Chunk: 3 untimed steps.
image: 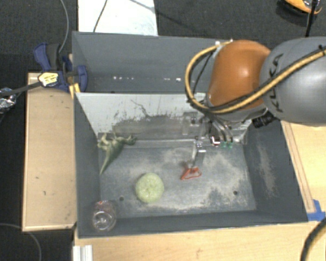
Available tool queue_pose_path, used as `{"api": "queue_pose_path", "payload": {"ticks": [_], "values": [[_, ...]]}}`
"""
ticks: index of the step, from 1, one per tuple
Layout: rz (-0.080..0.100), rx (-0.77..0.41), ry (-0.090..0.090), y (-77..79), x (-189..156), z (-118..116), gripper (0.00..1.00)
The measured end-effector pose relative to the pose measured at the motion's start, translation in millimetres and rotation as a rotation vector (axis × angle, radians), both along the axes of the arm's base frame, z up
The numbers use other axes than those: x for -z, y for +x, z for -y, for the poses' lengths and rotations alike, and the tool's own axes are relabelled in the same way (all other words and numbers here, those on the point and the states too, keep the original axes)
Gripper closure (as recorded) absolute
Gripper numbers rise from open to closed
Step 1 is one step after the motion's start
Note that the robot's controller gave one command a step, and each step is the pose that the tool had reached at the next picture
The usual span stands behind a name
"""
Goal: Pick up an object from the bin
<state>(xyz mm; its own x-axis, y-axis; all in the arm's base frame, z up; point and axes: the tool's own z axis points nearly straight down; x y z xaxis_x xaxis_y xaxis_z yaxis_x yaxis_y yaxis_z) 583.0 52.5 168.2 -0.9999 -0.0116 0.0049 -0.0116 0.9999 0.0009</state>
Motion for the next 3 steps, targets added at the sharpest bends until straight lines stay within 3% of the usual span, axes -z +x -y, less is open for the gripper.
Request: {"api": "queue_pose_path", "payload": {"ticks": [1, 3], "values": [[0.008, 0.001, 0.0, 1.8, -5, 0, 0.0], [0.012, -0.082, -0.001, -12.6, 78, 47, 0.0]]}}
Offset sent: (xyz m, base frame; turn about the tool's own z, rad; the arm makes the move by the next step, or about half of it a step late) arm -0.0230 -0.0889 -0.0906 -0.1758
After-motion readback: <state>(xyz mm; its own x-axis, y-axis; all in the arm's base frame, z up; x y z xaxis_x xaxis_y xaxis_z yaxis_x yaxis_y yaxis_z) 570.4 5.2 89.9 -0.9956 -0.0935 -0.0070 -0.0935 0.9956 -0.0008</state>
